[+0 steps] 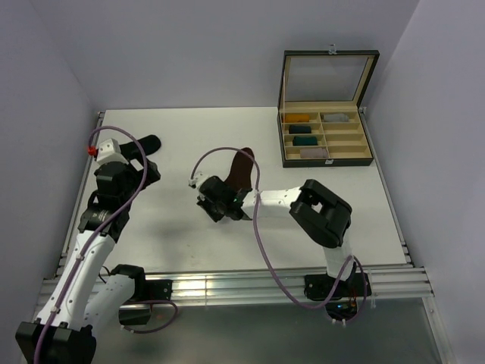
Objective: Roll the socks
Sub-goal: Roll the sock at the center of the board.
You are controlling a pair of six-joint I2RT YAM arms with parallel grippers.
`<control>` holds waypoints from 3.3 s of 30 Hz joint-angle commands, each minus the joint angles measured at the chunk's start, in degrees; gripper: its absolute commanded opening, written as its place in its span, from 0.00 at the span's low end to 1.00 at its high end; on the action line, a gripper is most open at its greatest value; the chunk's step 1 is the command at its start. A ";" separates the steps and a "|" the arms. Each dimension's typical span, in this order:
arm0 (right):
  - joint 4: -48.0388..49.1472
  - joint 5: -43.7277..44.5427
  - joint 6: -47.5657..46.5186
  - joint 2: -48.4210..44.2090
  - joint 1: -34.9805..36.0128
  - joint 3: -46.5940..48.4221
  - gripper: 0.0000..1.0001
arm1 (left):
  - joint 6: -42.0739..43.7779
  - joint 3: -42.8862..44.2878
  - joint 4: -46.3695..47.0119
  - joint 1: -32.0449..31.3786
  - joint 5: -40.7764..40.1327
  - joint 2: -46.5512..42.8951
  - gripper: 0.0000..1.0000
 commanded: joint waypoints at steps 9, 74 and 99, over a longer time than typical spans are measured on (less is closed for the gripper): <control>2.18 -38.07 13.47 1.26 -15.67 -4.02 0.00 | -13.96 -1.91 -2.85 -1.68 9.40 6.24 0.96; 10.98 -34.84 15.51 -6.90 -17.97 -12.19 0.50 | -37.52 -2.98 7.97 -25.24 4.04 39.64 0.00; 31.45 -2.14 -3.04 -14.65 -1.27 -24.41 0.53 | -34.01 3.79 2.77 -22.96 7.65 43.16 0.00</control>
